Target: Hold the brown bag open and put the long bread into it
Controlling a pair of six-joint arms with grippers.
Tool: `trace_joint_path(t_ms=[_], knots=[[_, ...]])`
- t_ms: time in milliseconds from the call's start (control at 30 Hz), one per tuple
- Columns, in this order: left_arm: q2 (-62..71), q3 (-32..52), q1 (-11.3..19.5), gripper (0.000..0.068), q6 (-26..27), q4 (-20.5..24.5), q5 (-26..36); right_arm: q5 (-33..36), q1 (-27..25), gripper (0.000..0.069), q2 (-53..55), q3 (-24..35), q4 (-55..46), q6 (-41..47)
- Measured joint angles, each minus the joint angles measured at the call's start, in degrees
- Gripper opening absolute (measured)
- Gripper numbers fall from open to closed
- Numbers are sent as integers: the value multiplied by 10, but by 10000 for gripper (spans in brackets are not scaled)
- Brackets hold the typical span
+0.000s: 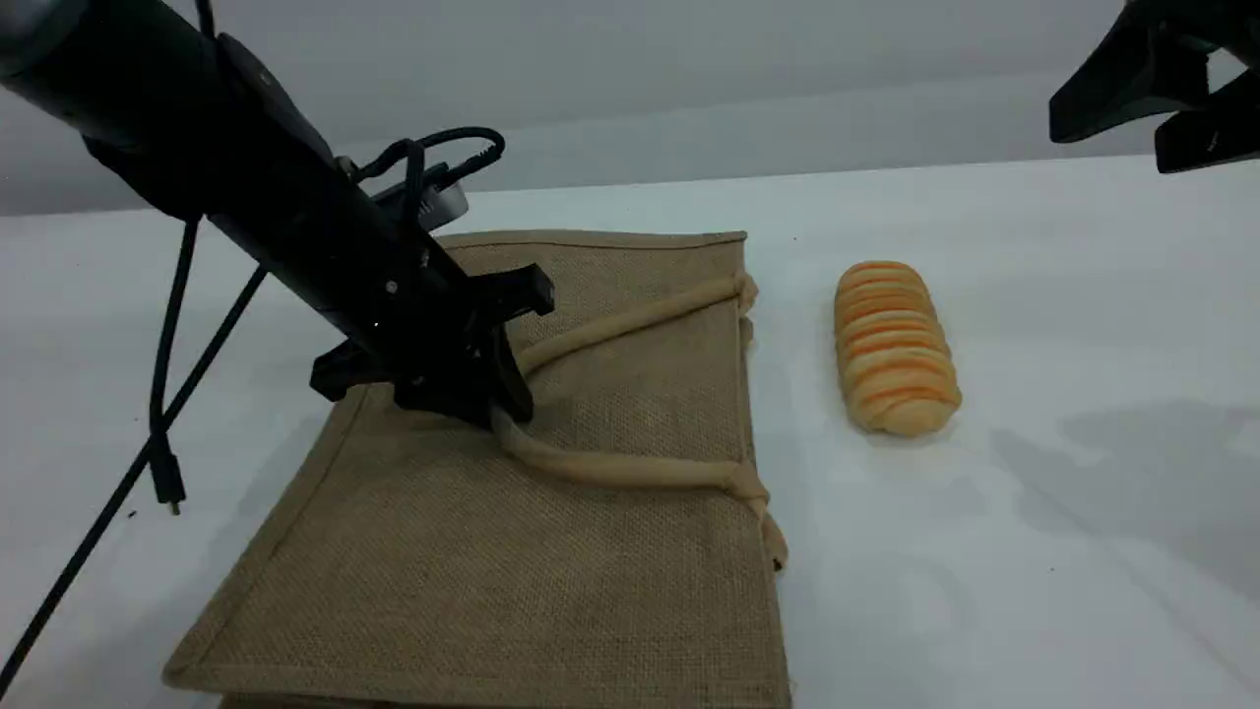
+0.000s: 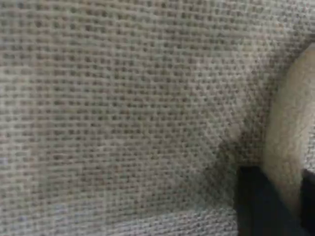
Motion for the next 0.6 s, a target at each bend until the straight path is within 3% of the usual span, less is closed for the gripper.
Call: trace_joint_path(t_ms=[67,267,600], knots=[[-4,1,0,85,-2,2,0,0,0,481,0,0,0,0],[-54,-16,0,85,-2,6,8,3,0,481,0,0,0,0],[-198,-106,1,85,1,34,149,35,0,481,0,0,50,-42]])
